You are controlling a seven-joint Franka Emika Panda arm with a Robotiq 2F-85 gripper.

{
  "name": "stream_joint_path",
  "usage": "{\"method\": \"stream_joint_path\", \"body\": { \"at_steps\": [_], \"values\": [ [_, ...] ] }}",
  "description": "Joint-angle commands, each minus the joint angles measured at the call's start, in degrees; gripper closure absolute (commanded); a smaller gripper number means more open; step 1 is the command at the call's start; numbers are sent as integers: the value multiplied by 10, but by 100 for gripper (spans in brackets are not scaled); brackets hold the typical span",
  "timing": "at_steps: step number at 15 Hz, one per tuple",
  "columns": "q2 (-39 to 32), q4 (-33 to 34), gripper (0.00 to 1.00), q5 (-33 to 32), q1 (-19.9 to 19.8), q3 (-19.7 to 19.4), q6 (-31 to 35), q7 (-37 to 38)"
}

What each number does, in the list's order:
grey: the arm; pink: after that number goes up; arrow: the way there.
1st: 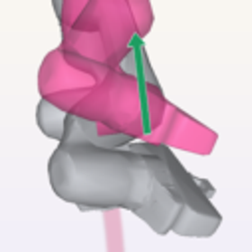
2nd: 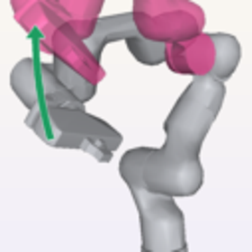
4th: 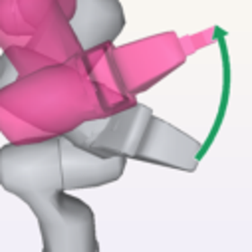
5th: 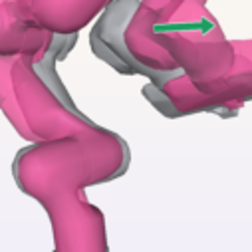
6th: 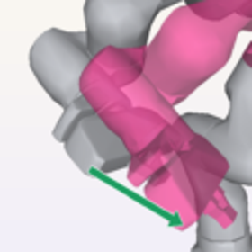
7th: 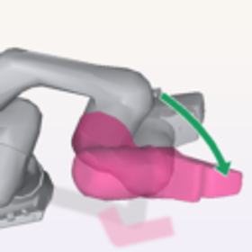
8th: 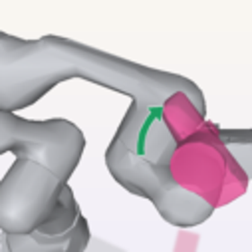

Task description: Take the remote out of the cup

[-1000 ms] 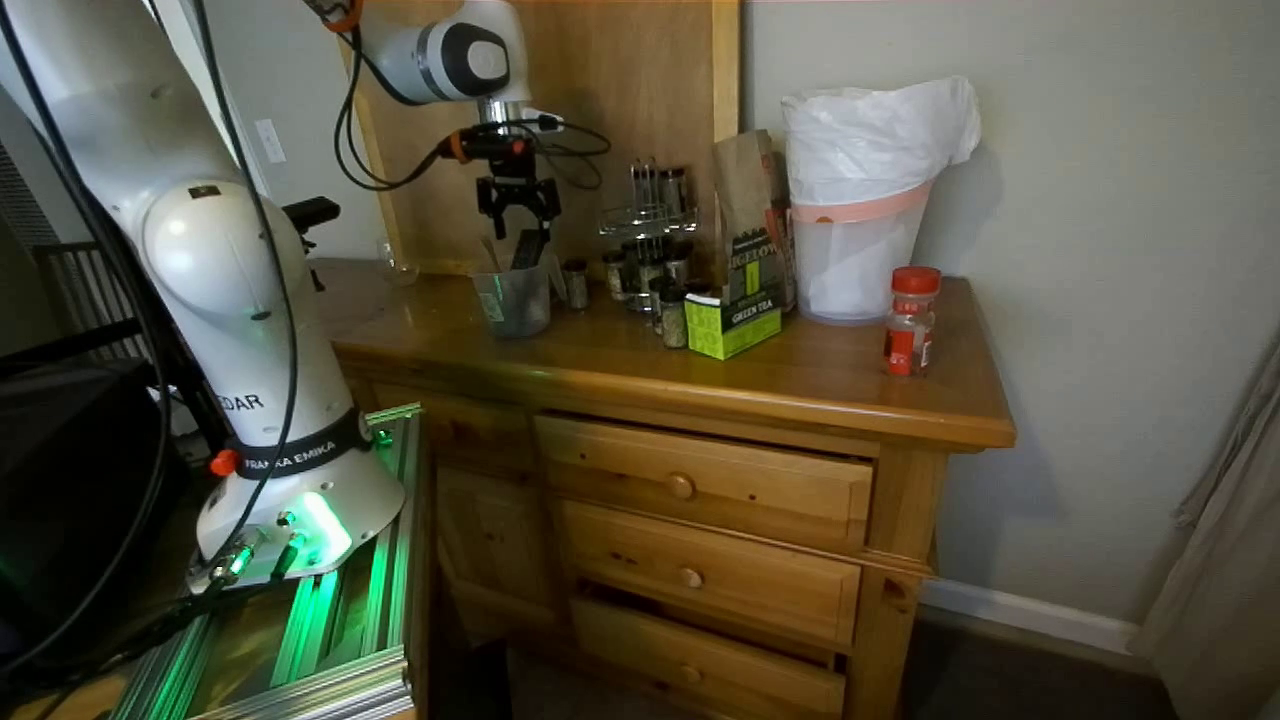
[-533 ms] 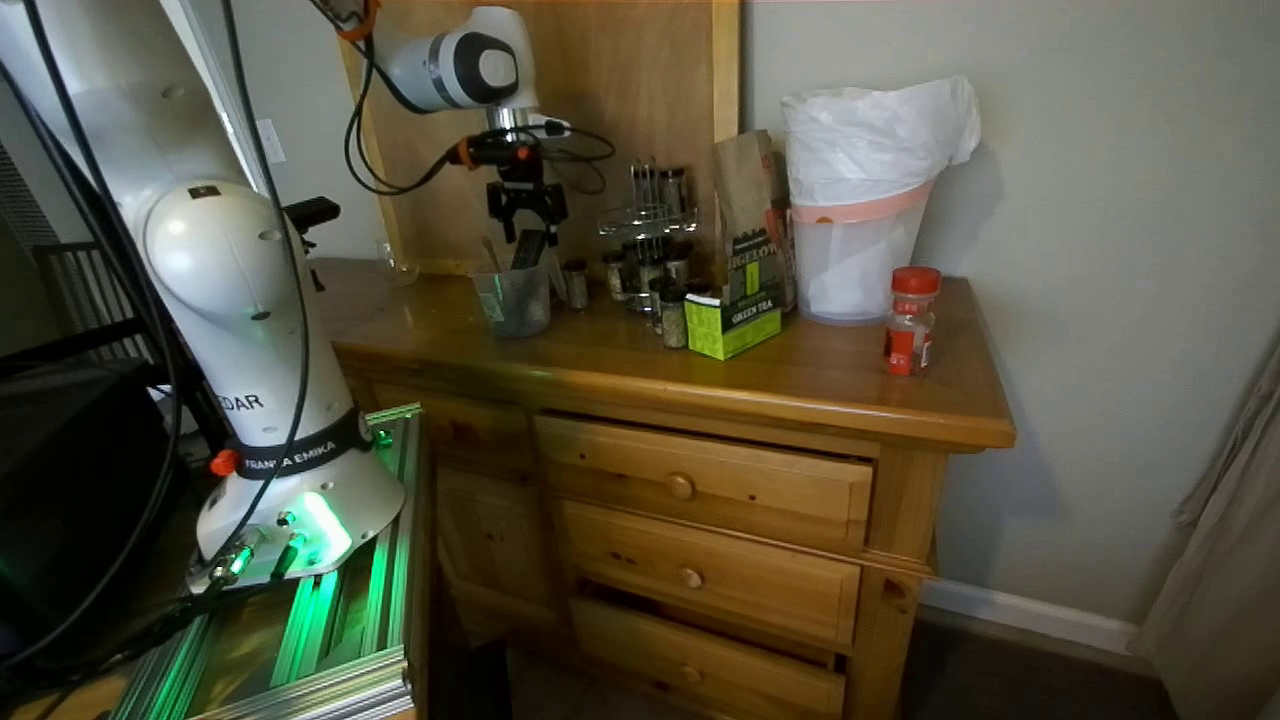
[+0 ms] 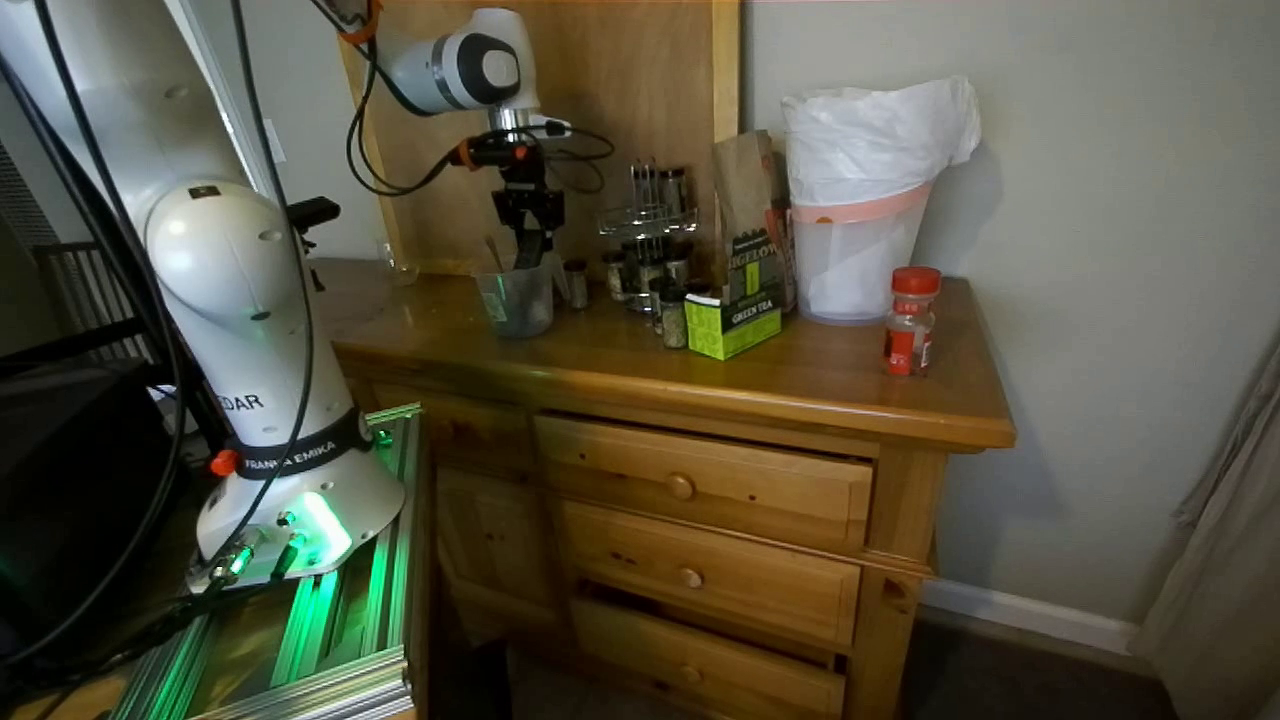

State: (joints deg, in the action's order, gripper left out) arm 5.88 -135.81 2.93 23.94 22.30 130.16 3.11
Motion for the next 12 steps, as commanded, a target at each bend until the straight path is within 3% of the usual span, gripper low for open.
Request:
{"method": "stream_joint_path", "body": {
  "at_steps": [1, 12],
  "values": [
    [11, 8, 68, -14, -4, 6, -10, 20],
    [172, -25, 68, 29, 4, -16, -29, -19]
  ]
}}
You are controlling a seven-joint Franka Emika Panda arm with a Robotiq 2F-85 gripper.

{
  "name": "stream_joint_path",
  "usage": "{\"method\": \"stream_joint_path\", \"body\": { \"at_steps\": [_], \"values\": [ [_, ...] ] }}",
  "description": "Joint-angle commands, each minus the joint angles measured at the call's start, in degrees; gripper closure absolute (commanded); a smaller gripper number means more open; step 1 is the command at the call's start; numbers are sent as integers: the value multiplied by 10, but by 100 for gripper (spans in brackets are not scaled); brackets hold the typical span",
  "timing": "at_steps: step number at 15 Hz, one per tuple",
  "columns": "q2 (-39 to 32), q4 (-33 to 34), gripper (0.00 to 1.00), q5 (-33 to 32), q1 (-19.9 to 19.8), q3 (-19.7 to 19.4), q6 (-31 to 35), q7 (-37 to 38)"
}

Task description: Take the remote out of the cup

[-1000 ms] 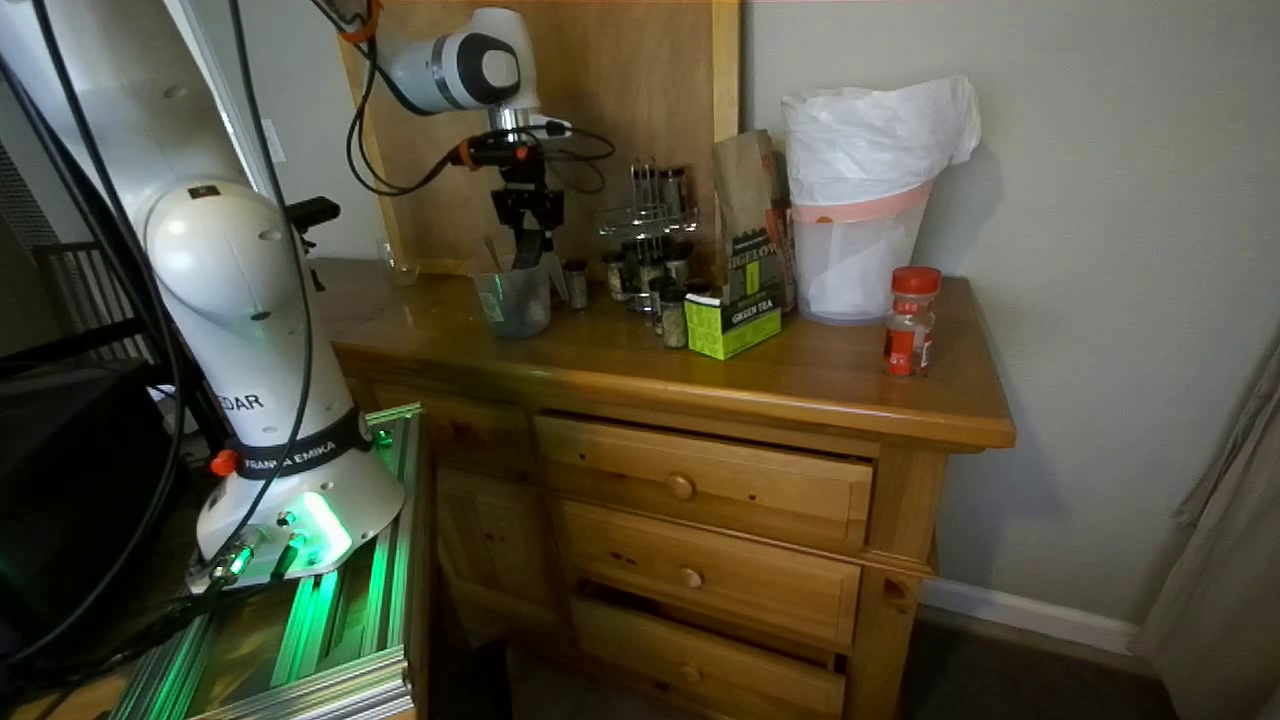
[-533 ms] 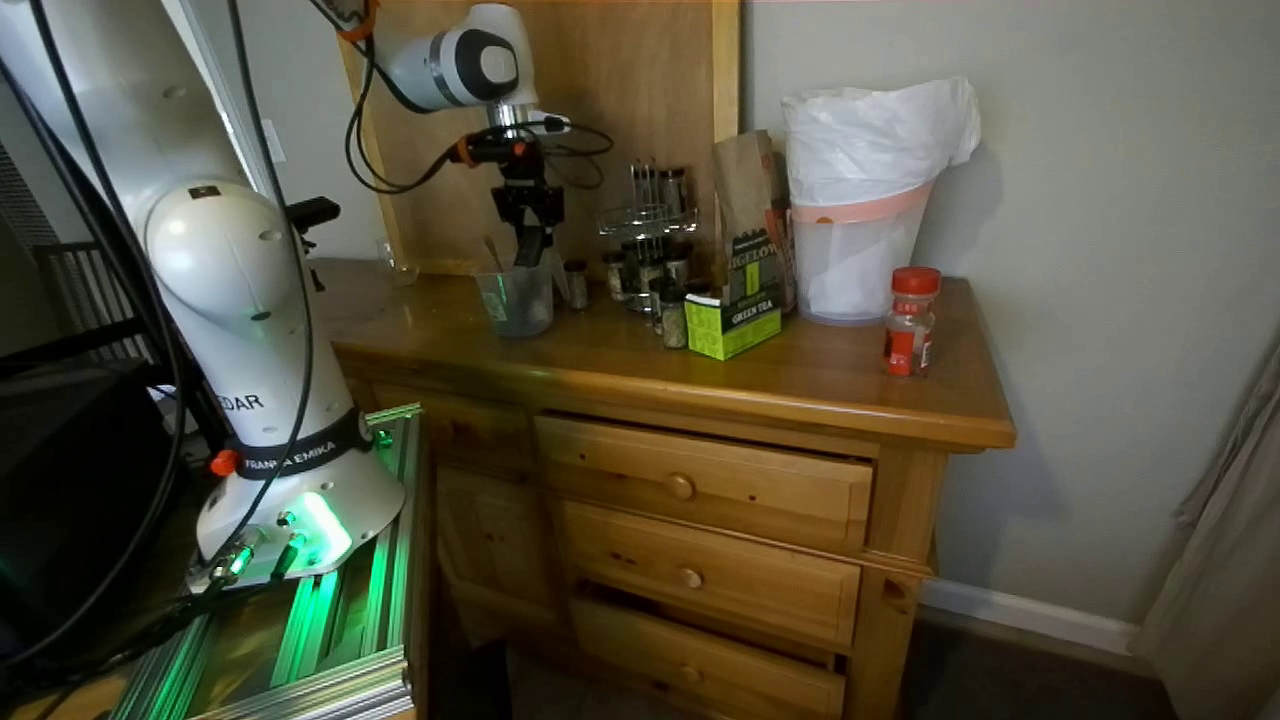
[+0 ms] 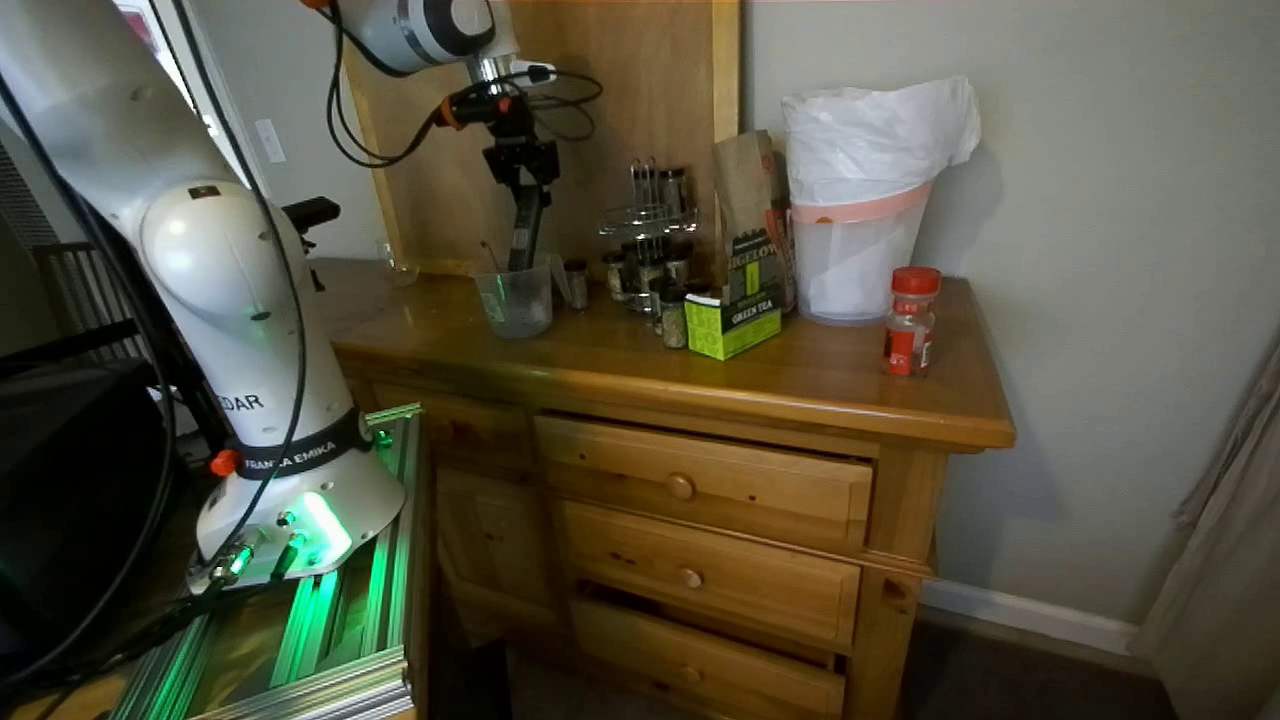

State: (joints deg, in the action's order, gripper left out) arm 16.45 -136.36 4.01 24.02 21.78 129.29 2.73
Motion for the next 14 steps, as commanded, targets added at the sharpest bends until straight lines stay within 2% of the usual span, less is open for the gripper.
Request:
{"method": "stream_joint_path", "body": {
  "at_steps": [1, 7, 14],
  "values": [
    [83, -20, 68, 14, 2, -13, -28, -11],
    [190, -28, 68, -12, -9, -13, -74, 20],
    [251, -62, 68, -88, -61, 8, -82, 82]
  ]
}}
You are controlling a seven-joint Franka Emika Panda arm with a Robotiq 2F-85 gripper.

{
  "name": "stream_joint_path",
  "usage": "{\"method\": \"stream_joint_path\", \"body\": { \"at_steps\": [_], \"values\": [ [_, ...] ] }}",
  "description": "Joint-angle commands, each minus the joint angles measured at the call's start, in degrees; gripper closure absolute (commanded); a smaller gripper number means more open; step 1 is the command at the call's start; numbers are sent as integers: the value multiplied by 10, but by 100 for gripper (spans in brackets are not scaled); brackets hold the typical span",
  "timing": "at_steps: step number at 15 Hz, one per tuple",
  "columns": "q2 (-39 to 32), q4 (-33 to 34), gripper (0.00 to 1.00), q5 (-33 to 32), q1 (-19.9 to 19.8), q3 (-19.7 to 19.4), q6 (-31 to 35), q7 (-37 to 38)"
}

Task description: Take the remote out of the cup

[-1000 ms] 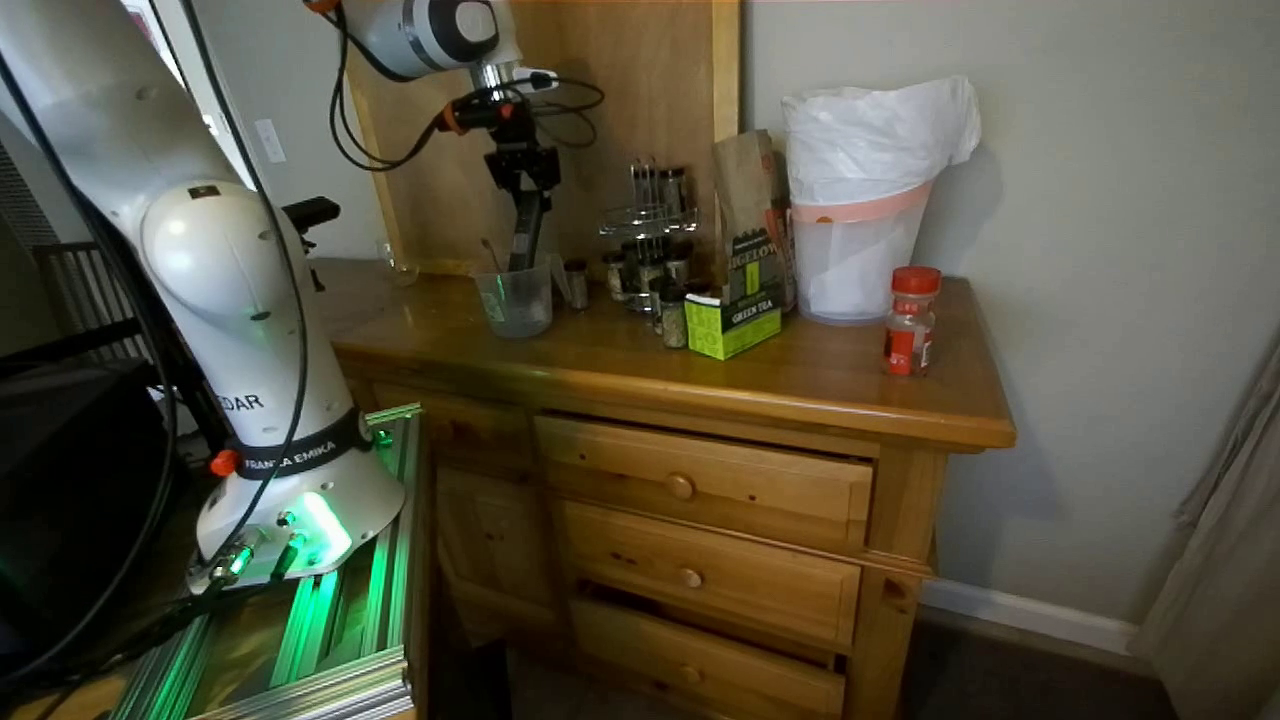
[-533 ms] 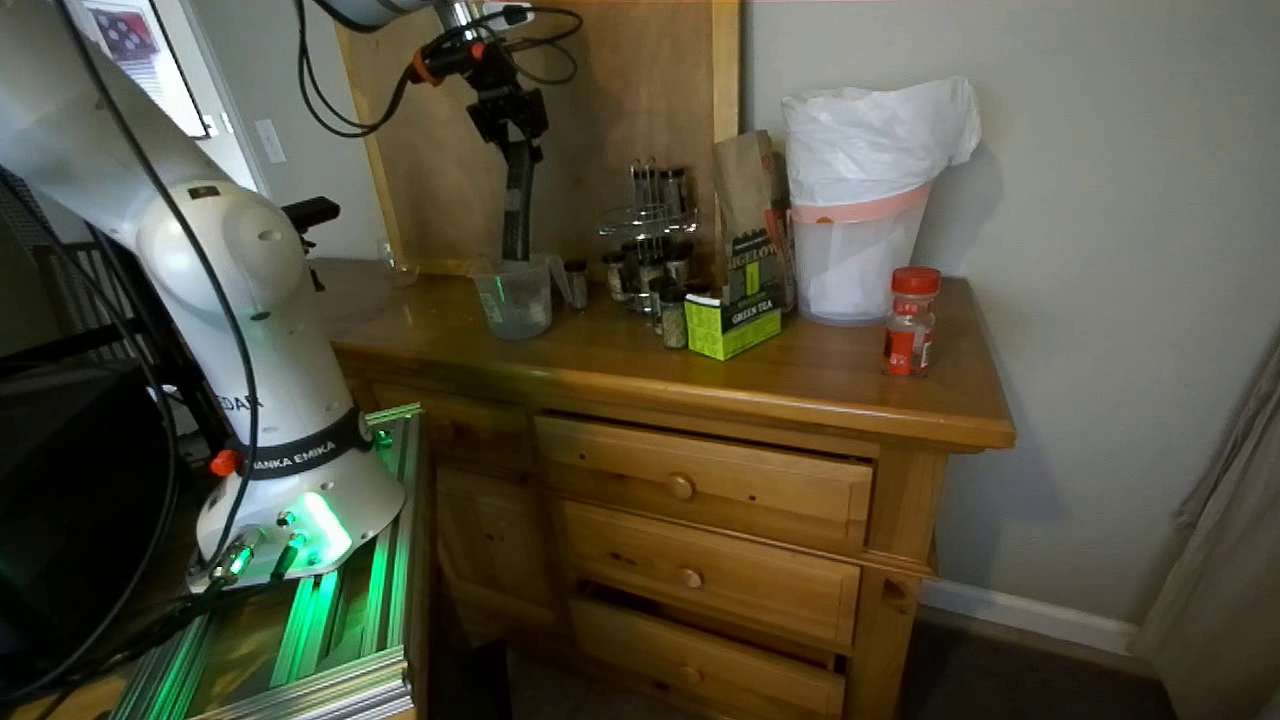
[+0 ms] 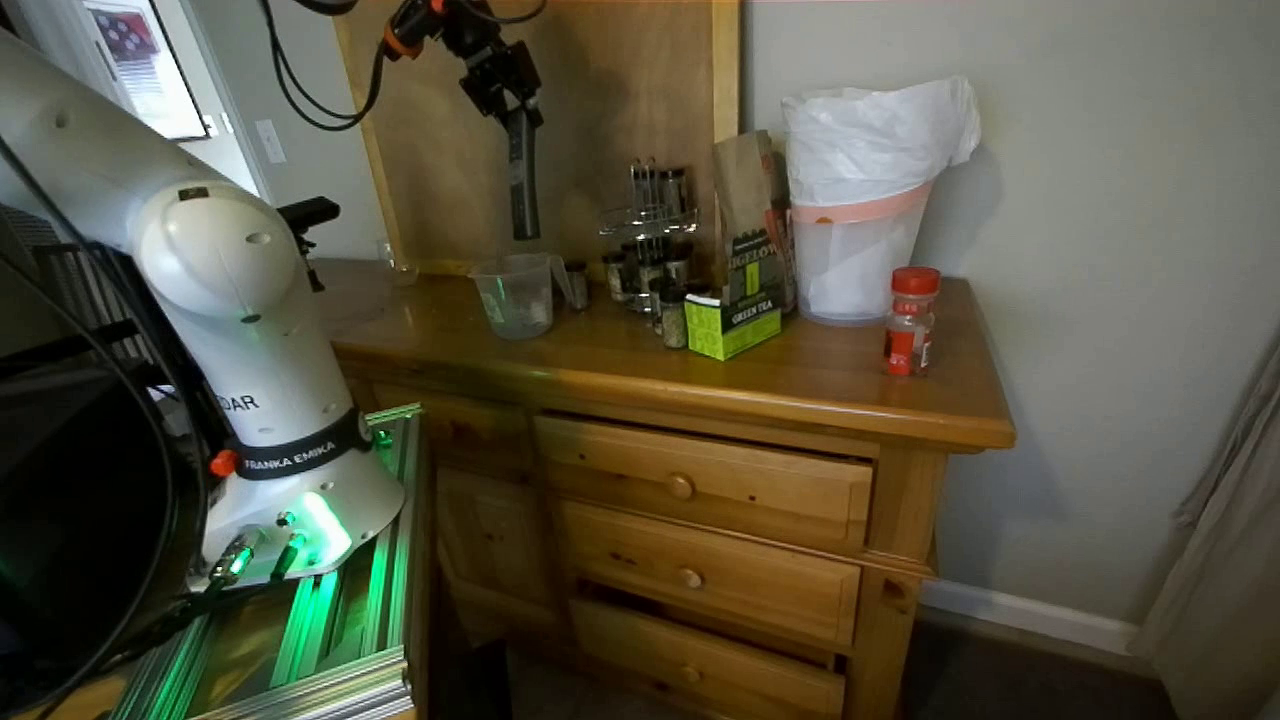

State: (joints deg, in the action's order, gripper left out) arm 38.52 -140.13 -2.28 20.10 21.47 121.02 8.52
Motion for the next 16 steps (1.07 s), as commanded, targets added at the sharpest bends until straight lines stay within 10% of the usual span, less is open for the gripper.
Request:
{"method": "stream_joint_path", "body": {
  "at_steps": [1, 2, 3, 4, 16],
  "values": [
    [13, -26, 68, -21, -20, 11, -13, 17],
    [10, -11, 43, -8, -13, 3, -6, 6],
    [10, -18, 43, -8, -14, 4, -9, 6],
    [8, -24, 68, -9, -14, 5, -9, 7],
    [-63, -86, 68, 13, -60, -73, -15, 4]
  ]
}}
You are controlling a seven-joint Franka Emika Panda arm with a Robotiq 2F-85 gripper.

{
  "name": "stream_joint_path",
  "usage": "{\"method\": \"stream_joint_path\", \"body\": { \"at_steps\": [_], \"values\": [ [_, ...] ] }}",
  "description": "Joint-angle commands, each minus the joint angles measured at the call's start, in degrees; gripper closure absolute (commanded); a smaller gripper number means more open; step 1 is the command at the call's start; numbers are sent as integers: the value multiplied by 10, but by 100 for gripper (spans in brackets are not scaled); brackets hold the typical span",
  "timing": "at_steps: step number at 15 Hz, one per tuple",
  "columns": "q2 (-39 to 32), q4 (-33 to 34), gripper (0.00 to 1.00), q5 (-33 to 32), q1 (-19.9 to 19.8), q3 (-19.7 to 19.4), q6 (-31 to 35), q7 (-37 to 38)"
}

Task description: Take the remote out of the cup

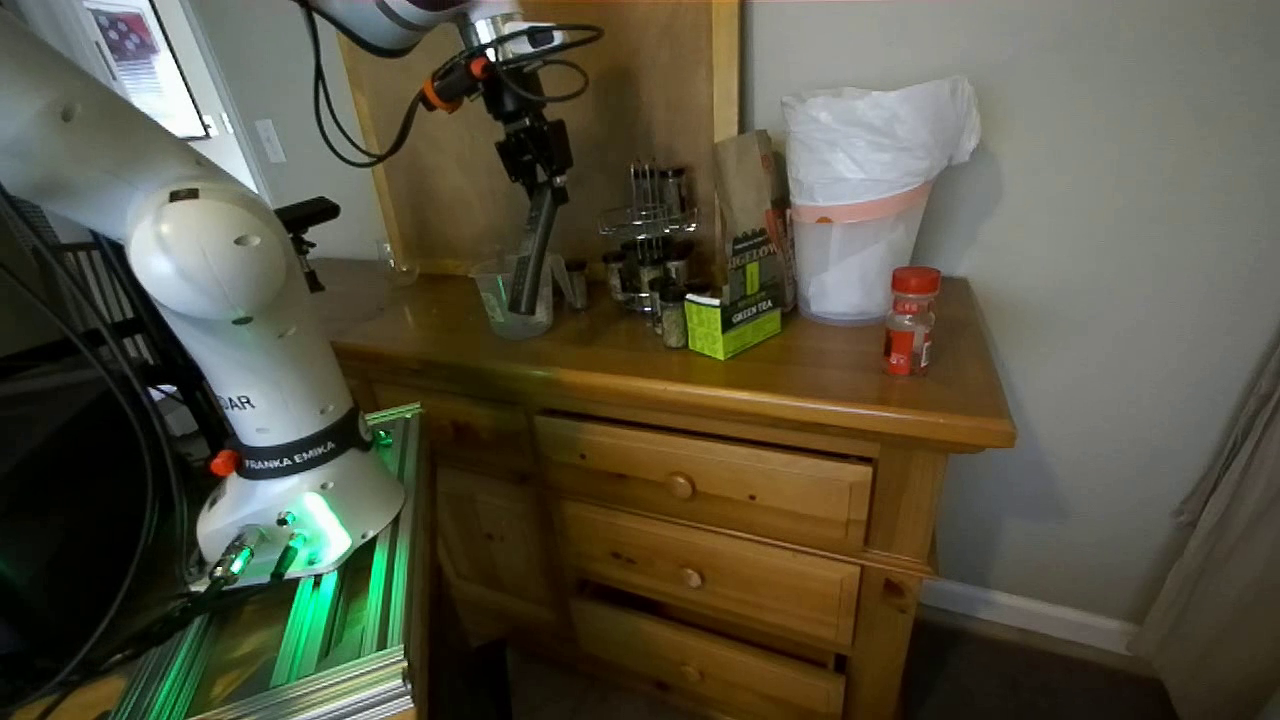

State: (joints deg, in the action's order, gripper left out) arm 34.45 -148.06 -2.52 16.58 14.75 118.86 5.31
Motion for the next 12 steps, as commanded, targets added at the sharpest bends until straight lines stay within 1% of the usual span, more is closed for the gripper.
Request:
{"method": "stream_joint_path", "body": {
  "at_steps": [1, 3, 6, 7, 8, 9, 11, 12],
  "values": [
    [-29, -11, 68, 18, -33, -7, 8, 50],
    [-45, -19, 68, 26, -47, -8, 8, 84],
    [-55, -40, 68, 64, -55, -16, 27, 120],
    [-44, -51, 68, 78, -54, -20, 40, 122],
    [-34, -58, 68, 89, -44, -26, 51, 98],
    [-55, -42, 43, 65, -55, -14, 31, 105],
    [-52, -48, 43, 75, -53, -16, 42, 104],
    [-55, -45, 68, 80, -55, -14, 51, 115]
  ]
}}
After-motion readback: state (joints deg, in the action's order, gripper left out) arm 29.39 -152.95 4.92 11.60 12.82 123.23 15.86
